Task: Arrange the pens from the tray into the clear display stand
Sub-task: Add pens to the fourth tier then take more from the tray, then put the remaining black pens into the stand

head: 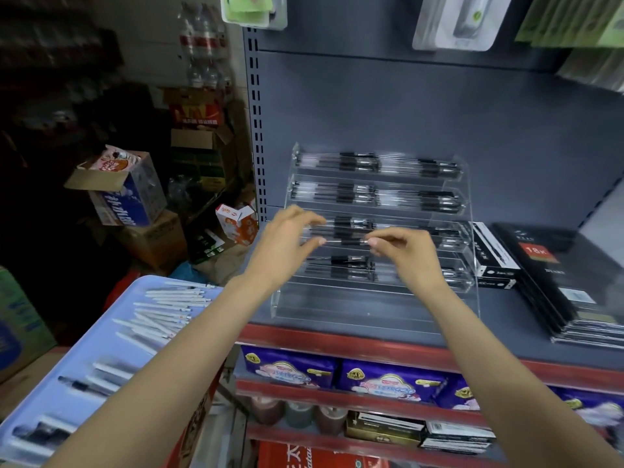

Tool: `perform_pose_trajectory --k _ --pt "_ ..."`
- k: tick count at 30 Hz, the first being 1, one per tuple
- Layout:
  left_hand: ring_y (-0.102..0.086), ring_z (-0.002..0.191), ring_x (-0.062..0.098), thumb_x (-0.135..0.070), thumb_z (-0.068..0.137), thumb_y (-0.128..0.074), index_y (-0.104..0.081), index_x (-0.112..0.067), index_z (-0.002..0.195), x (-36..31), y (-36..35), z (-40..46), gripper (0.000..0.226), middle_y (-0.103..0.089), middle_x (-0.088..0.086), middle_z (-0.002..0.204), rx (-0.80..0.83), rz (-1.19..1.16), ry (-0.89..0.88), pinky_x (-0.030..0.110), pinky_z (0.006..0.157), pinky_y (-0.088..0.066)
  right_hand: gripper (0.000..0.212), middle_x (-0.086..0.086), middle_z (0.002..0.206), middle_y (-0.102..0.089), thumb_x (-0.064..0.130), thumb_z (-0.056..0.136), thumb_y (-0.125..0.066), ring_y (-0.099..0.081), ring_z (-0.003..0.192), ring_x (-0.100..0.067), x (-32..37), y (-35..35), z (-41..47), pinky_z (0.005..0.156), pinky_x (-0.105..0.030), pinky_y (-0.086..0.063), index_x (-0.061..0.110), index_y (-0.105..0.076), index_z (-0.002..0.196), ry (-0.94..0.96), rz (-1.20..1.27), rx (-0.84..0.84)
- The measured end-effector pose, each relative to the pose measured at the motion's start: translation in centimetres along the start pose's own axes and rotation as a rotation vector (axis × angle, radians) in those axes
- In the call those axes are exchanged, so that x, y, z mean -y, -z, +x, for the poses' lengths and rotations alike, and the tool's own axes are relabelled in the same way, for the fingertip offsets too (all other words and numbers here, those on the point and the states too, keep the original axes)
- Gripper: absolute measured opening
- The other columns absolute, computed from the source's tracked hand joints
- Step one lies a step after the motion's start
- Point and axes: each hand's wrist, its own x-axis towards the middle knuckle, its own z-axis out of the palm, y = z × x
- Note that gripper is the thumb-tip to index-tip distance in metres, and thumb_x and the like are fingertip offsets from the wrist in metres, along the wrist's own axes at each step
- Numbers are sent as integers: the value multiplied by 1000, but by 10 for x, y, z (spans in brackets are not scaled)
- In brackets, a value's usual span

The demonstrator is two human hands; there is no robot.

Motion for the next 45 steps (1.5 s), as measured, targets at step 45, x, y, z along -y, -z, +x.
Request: perform_pose_trajectory --k 45 --pt "-63 89 20 -18 93 -56 -64 -11 111 109 79 -109 21 -68 7 99 -32 -62 438 29 80 -50 20 -4 100 -64 13 92 -54 -52 79 -6 73 -171 -56 72 -8 -33 14 -69 105 215 -354 310"
